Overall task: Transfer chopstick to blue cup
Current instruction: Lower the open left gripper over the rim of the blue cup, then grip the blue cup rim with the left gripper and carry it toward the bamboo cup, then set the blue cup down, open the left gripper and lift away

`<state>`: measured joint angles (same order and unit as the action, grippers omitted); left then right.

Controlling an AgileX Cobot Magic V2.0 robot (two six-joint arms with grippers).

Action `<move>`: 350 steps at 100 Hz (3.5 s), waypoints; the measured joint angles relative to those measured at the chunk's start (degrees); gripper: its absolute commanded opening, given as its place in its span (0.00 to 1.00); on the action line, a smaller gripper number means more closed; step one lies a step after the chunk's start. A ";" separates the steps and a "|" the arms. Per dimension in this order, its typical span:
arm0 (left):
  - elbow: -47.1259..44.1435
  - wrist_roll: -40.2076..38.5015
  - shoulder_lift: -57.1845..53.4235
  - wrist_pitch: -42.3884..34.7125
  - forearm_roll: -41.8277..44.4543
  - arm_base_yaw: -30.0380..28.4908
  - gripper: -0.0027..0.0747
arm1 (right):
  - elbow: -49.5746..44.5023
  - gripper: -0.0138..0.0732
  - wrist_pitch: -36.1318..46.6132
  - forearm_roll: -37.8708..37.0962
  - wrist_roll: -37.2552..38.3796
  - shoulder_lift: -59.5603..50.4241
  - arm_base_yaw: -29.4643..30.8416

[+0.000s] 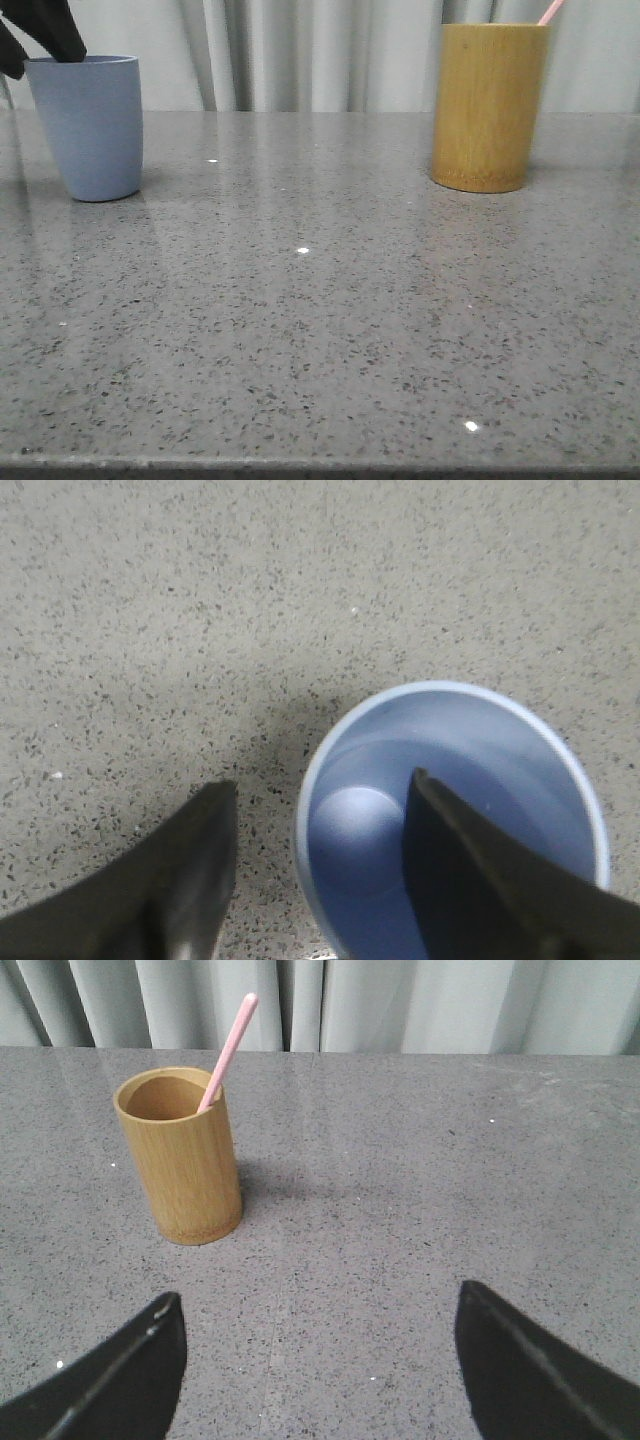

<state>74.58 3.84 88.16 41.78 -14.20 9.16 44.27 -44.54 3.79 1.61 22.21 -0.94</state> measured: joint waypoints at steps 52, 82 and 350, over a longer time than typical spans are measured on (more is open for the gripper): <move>2.49 0.15 1.95 0.70 -2.05 0.12 0.01 | 0.00 0.80 0.00 0.00 0.00 0.00 0.00; 7.19 0.14 1.95 1.83 -2.39 6.79 0.01 | 0.00 0.80 0.00 0.00 0.00 0.00 0.00; -21.01 0.14 -31.55 3.98 -1.80 -5.39 0.65 | 0.00 0.80 0.00 0.00 0.10 0.00 0.00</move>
<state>53.58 3.98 56.61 45.76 -15.99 3.77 44.27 -44.54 3.79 1.71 22.21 -0.94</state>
